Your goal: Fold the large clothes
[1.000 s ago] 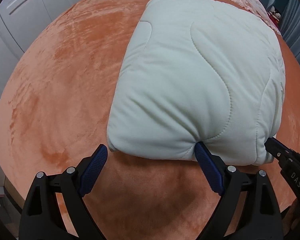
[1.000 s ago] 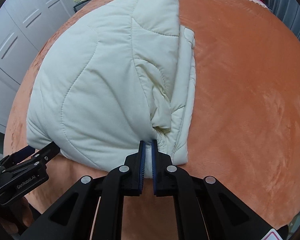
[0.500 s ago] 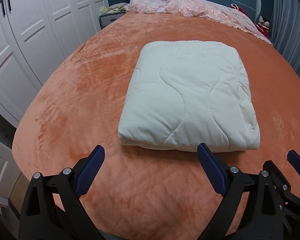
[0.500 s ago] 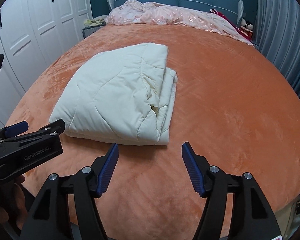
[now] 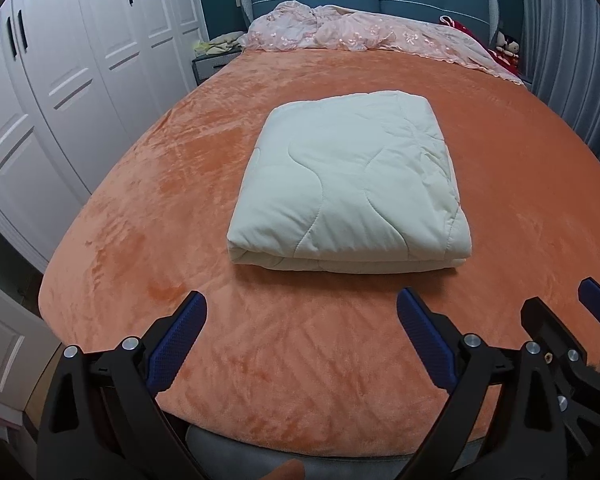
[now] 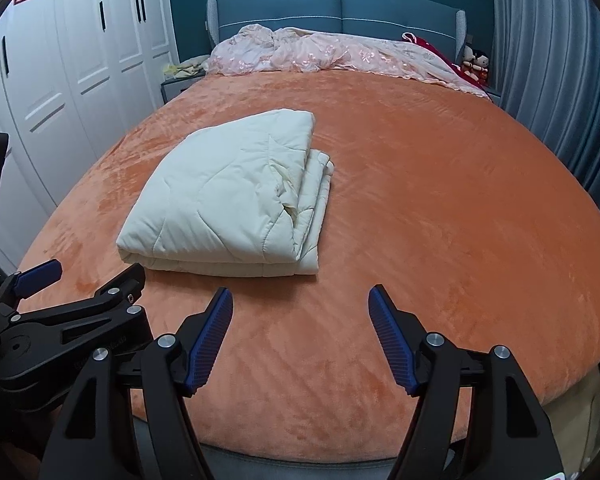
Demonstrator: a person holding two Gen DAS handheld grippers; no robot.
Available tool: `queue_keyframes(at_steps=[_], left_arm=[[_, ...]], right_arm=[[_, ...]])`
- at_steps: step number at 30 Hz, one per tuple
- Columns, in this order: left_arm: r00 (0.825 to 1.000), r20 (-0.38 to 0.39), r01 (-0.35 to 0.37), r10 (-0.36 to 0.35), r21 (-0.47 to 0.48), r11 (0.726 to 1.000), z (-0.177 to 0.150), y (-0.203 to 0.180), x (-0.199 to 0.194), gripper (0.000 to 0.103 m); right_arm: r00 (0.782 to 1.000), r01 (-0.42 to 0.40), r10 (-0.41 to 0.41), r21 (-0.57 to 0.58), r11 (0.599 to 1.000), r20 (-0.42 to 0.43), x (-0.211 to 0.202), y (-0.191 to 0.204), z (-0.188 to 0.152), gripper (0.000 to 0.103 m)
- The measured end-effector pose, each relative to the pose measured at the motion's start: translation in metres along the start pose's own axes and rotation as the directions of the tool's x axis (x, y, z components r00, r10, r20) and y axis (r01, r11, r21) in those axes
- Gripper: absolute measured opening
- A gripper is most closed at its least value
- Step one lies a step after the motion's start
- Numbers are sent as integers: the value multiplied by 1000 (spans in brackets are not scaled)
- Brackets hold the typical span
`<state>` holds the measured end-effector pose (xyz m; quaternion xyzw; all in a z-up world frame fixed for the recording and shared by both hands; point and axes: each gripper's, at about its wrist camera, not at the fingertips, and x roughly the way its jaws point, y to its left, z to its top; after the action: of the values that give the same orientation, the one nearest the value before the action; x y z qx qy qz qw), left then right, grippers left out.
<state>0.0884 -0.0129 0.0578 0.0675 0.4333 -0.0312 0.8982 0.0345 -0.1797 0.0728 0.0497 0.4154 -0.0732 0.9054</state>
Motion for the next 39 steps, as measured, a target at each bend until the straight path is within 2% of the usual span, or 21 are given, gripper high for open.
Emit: queue_keyframes(at_steps=[22, 34, 39], left_arm=[[994, 95, -45, 45, -5, 999, -31, 0, -56, 93], [992, 108, -64, 67, -34, 997, -38, 14, -62, 93], [995, 92, -44, 48, -43, 998, -39, 16, -59, 93]], right_arm=[[998, 15, -16, 3, 1000, 53, -50, -2, -26, 68], [998, 21, -19, -20, 1000, 61, -55, 13, -31, 68], [998, 21, -20, -16, 1000, 59, -56, 12, -32, 68]])
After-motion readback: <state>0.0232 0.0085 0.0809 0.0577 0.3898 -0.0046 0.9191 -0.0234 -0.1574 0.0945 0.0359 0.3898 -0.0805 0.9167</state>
